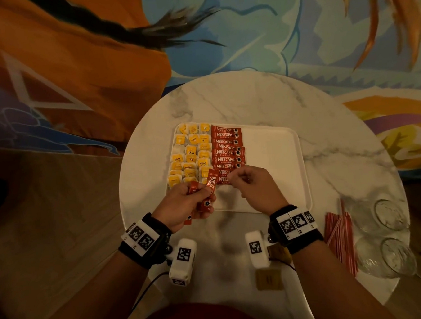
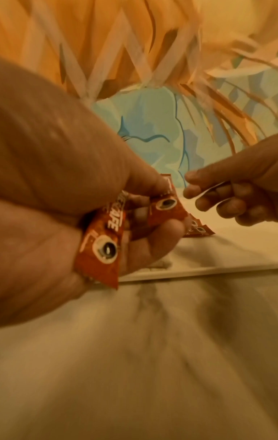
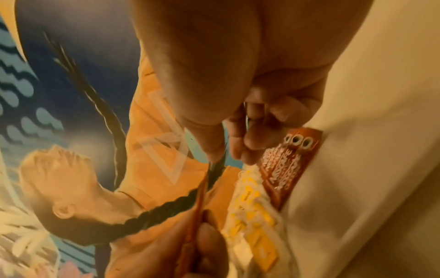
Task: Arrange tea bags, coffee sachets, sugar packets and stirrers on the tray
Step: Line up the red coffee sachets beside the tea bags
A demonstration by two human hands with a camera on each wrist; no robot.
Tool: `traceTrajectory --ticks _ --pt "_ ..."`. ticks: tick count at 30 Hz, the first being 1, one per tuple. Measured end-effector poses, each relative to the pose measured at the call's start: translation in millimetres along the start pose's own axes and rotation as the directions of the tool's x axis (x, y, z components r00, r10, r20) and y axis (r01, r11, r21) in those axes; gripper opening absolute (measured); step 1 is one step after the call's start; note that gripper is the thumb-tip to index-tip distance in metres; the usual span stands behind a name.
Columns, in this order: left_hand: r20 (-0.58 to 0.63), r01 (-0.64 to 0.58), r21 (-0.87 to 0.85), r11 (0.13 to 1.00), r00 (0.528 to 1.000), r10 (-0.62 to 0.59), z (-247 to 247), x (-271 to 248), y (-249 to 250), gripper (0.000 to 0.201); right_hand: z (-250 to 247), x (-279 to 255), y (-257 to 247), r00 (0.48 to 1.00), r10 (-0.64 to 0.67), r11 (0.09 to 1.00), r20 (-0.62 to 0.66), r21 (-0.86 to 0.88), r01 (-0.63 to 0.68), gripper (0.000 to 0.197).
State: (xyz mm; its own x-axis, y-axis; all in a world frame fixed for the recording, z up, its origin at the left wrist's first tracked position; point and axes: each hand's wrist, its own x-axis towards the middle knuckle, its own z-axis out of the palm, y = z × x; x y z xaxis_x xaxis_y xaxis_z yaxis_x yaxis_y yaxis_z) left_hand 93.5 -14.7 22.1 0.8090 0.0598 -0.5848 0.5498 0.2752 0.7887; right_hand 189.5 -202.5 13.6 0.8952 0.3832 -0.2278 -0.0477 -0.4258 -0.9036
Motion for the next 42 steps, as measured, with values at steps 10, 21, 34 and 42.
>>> traceTrajectory --ticks 10,21,34,42 --pt "0.068 -0.024 0.136 0.99 0.998 0.015 4 1 -3 0.024 14 -9 -5 0.985 -0.065 0.991 0.162 0.13 0.044 0.007" --pt "0.044 -0.059 0.193 0.979 0.998 0.052 3 2 -3 0.019 15 -11 -6 0.988 -0.041 0.99 0.15 0.142 0.02 0.008" --pt "-0.136 -0.112 0.037 0.993 0.984 0.117 0 3 1 0.011 4 -15 1 0.968 -0.028 0.999 0.249 0.05 0.016 0.018" --pt "-0.121 -0.052 0.077 0.996 0.991 0.061 -1 7 -5 0.008 -7 -11 6 0.996 0.056 0.987 -0.066 0.152 -0.045 0.012"
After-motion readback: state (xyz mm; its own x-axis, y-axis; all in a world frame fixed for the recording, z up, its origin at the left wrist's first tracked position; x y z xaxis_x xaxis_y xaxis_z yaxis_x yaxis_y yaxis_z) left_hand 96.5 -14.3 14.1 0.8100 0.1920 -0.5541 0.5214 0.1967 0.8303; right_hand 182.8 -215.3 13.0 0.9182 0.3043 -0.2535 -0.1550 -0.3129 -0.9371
